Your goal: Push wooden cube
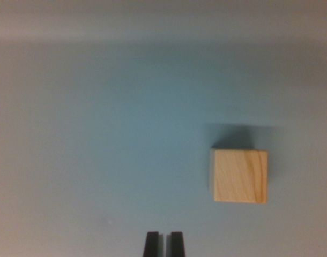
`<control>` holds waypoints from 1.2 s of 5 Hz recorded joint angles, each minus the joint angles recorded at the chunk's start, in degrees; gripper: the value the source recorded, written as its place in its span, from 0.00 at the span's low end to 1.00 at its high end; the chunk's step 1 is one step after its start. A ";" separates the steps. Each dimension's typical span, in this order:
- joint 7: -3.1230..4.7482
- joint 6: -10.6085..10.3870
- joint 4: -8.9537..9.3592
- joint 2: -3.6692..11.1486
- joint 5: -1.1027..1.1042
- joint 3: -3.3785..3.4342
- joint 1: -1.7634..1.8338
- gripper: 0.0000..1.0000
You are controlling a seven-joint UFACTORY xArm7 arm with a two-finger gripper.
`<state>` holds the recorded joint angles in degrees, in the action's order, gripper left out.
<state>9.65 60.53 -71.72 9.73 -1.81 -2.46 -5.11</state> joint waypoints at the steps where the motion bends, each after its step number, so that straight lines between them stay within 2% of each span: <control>1: 0.97 -2.54 1.78 1.09 -0.17 -0.46 -0.42 0.00; 2: 0.97 -2.54 1.78 1.09 -0.17 -0.46 -0.42 0.00; 3: 1.97 -5.17 3.61 2.23 -0.34 -0.93 -0.85 0.00; 4: 1.97 -5.17 3.61 2.23 -0.34 -0.93 -0.85 0.00; 5: 2.94 -7.70 5.38 3.31 -0.51 -1.38 -1.27 0.00; 6: 2.94 -7.70 5.38 3.31 -0.51 -1.38 -1.27 0.00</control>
<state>12.59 52.83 -66.34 13.04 -2.31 -3.85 -6.37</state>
